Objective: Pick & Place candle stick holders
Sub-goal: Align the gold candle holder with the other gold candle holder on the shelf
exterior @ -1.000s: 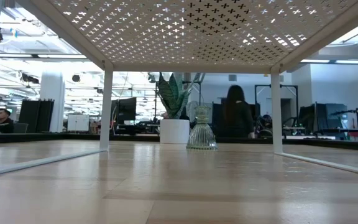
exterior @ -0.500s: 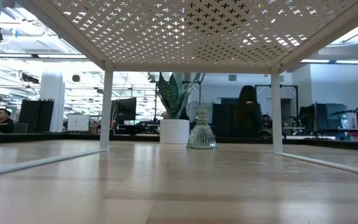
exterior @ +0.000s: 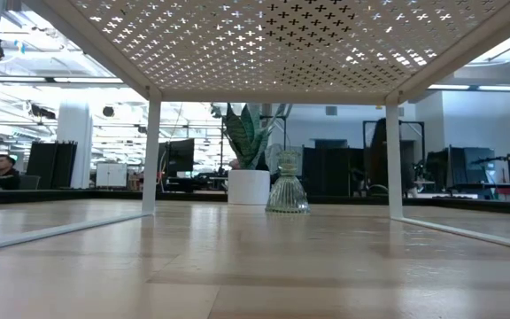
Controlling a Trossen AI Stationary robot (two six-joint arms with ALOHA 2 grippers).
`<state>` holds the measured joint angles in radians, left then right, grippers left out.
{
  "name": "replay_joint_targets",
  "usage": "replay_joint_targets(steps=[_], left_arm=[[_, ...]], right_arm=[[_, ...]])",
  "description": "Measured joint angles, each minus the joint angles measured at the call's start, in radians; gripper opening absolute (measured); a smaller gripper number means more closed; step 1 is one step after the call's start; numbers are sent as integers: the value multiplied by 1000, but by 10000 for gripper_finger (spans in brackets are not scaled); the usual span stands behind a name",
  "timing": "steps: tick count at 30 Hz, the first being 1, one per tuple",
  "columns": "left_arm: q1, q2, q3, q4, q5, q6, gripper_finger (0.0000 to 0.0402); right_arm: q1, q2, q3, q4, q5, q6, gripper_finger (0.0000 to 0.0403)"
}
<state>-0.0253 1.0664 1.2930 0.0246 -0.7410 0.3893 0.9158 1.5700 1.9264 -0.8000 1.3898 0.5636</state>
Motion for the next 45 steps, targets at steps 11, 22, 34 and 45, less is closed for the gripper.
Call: replay_joint_targets(steps=[11,22,34,45], left_arm=[[22,0,0,0,0,0,237],[19,0,0,0,1,-5,237],[19,0,0,-1,1,-5,237],[19,1,0,-1,1,-13,237]], right_arm=[[5,98,-2,-105,-8,195,23],[41,111,-84,-380,-71,602,23],[37,111,-198,-373,-100,672,23],[-5,114,-311,-318,-160,741,23]])
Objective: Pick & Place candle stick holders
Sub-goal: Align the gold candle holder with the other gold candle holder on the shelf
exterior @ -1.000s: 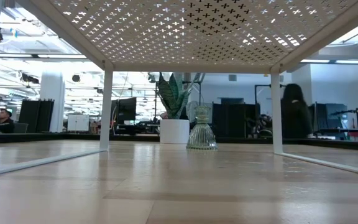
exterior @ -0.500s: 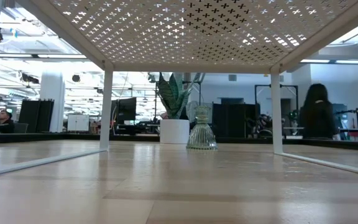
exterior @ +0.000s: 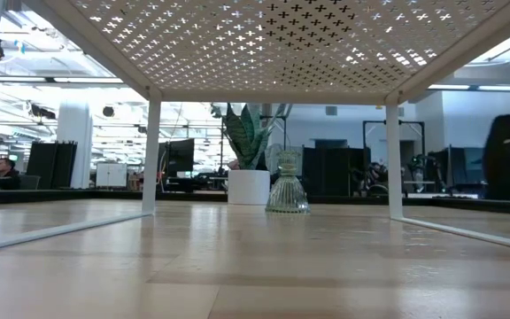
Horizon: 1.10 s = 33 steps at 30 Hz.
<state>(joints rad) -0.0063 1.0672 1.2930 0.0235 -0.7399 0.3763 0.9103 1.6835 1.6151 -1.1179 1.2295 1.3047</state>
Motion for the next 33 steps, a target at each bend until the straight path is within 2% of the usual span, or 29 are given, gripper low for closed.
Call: replay_joint_targets(steps=[16,33], left_arm=[[0,0,0,-1,0,0,237],[0,0,0,-7,0,0,237]], right_arm=[[-59,2,-130,173,13,-11,23],[-114,2,-178,184,31,-29,23]])
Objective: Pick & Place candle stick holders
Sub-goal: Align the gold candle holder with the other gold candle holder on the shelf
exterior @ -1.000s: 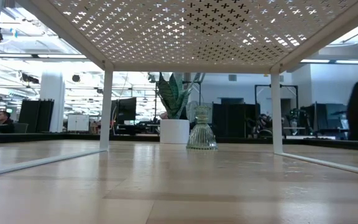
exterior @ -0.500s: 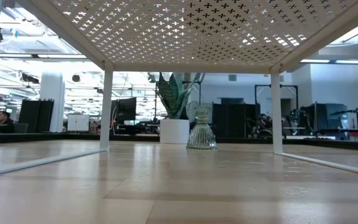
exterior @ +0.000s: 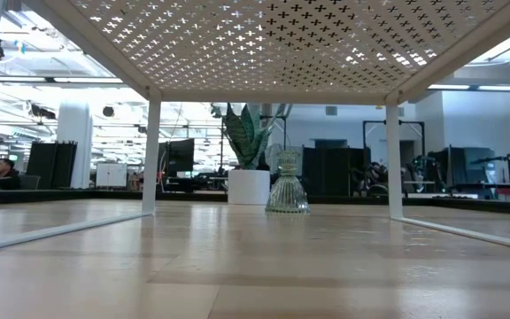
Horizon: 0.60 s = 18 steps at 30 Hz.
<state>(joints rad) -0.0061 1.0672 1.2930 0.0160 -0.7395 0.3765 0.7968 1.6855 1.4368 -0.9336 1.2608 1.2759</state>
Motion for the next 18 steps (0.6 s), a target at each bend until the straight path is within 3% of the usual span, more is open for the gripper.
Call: replay_joint_targets(steps=[18], left_arm=[[0,0,0,-1,0,0,237]], right_arm=[[-11,-3,-1,34,-40,-22,22]])
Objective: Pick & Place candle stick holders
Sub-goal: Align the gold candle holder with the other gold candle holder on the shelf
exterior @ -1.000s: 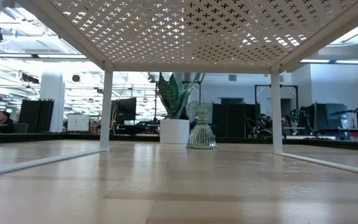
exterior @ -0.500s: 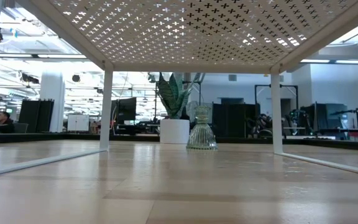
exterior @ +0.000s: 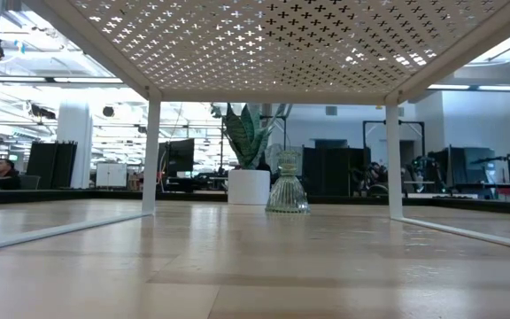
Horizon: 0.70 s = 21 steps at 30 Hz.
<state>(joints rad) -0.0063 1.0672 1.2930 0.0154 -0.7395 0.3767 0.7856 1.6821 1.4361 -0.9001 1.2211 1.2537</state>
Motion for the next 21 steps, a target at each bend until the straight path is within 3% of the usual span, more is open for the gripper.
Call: replay_joint_targets(steps=[21], left_arm=[[0,0,0,0,0,0,237]], right_arm=[[27,-3,4,-1,-66,-7,22]])
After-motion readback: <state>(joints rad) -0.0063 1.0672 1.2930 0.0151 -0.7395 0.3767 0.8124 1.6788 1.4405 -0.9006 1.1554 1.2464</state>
